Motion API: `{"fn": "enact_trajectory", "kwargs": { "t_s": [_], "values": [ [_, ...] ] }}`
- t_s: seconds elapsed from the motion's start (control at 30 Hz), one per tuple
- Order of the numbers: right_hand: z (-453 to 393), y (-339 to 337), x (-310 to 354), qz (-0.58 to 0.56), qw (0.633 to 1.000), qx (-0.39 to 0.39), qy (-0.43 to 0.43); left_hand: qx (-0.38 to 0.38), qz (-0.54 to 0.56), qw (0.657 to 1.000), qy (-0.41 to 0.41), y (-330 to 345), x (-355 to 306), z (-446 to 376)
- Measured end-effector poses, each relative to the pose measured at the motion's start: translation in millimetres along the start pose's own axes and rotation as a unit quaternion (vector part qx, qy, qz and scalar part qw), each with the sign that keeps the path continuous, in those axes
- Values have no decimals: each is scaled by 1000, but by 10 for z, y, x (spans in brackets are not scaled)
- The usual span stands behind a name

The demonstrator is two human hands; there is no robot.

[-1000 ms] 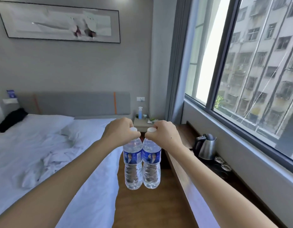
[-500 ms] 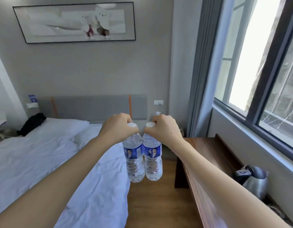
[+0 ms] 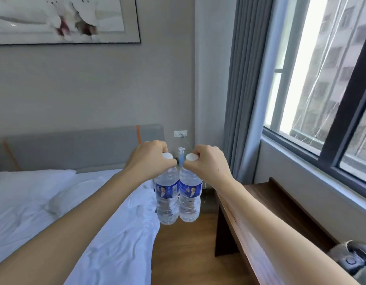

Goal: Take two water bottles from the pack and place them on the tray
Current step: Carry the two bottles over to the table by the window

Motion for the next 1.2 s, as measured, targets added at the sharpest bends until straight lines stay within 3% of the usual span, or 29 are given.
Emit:
{"fn": "enact_trajectory", "kwargs": {
  "t_s": [0.37, 0.7, 0.97, 1.2],
  "values": [
    [-656, -76, -806, 41, 994, -51, 86, 21, 53, 993, 101, 765, -214, -1153],
    [-537, -1107, -1796, 111, 975, -127, 148, 65, 115, 966, 221, 1464, -1563, -1638],
    [-30, -2098, -2227, 215, 920, -217, 244, 117, 203, 905, 355, 1859, -2790, -1681],
    [768, -2538, -2132, 301, 848, -300, 316, 168, 271, 811, 490, 2048, -3552, -1240]
  ]
}}
Point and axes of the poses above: each hand's wrist, its own z-axis away from the middle knuckle, its own y-axis out of the palm, x = y × z, the point moved 1 cm from there along -z, towards the middle knuckle, and after that the axes turned 5 degrees about y, right-handed, at the moved point
